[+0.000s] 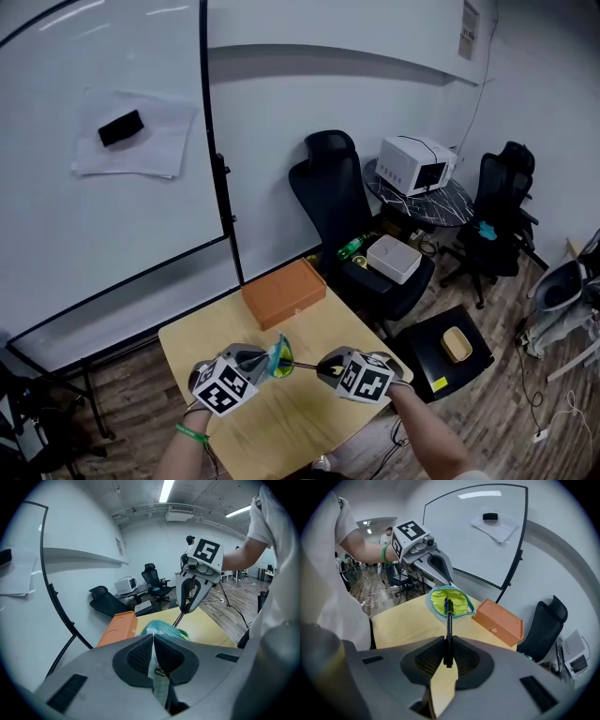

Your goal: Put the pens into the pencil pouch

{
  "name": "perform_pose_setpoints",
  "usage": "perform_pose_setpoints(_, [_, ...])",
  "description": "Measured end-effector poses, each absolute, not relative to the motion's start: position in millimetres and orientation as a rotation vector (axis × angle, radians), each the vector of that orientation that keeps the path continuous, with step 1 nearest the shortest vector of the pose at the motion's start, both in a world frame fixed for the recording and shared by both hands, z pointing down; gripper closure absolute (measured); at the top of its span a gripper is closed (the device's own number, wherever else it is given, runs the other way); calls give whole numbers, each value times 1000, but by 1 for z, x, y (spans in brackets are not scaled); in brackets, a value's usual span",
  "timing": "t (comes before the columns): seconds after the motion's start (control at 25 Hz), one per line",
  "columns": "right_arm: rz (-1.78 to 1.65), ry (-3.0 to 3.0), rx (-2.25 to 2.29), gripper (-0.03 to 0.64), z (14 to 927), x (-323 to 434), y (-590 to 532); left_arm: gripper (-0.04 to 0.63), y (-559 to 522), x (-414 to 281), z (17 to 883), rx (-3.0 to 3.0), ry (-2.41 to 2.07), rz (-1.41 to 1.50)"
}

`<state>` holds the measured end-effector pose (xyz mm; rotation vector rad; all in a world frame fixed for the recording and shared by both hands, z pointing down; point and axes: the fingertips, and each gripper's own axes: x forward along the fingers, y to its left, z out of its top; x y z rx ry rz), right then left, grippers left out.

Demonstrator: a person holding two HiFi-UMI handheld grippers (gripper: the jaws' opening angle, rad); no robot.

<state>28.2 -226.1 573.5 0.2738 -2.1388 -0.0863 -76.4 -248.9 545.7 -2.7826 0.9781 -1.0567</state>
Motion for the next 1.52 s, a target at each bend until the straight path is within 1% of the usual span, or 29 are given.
perform_pose_setpoints(0.24, [-83, -2115, 169, 558, 582, 15, -211, 581, -235, -53, 554, -2783, 834, -1087])
perform_pose_setpoints(0.68, [5, -2158, 110, 557, 594, -4, -195, 581, -212, -17, 553, -2880, 707, -999])
perform_pose_setpoints(1.12, [54, -2211, 150, 554, 590, -13, -193, 581, -208, -24, 553, -2896, 762, -990])
perform_pose_setpoints(1.24, [73, -2243, 188, 537, 589, -14, -195, 581, -208, -28, 553, -2895, 783, -992])
perform_pose_setpoints(1.36, [113, -2286, 222, 499, 584, -13, -197, 581, -208, -33, 554, -2902, 816, -980])
perform_pose_setpoints(1.52, [149, -2334, 267, 492, 575, -10, -201, 581, -209, -41, 551, -2922, 873, -946])
